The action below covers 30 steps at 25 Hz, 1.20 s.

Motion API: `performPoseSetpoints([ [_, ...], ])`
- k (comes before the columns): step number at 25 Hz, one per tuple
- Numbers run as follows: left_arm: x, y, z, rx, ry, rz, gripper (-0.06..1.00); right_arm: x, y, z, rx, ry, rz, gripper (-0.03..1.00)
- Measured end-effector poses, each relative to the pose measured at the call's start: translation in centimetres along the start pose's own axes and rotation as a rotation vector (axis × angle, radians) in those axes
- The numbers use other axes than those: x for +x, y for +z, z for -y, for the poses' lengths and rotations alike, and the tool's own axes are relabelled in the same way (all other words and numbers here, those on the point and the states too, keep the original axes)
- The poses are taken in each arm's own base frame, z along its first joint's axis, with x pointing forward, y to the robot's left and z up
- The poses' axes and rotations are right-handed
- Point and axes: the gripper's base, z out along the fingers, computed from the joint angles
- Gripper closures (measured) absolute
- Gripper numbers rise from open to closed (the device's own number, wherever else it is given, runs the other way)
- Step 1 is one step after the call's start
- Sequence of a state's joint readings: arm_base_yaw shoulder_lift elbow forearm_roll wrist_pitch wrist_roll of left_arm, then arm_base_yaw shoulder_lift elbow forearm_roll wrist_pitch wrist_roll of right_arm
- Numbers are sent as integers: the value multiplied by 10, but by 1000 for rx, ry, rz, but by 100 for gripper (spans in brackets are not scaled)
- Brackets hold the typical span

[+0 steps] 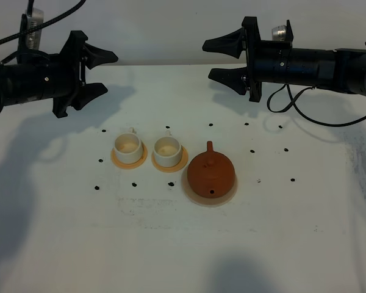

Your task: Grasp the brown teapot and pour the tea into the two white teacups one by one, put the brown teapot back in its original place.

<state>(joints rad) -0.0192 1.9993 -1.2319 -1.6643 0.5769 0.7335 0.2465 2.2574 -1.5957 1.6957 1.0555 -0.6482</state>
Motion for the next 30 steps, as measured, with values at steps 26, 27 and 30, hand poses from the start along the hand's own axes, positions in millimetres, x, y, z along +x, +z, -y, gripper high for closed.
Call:
performPoseSetpoints([
  [26,2,-16,25,83,507,0,32,-5,1,-12,31,-332,-39,42],
  [27,1,-22,32,86,547,20,33,-5,1,-13,39,-349,-47,43],
  [30,-2,-43,52,69,675,69,34,-7,0,-18,73,-401,-76,45],
])
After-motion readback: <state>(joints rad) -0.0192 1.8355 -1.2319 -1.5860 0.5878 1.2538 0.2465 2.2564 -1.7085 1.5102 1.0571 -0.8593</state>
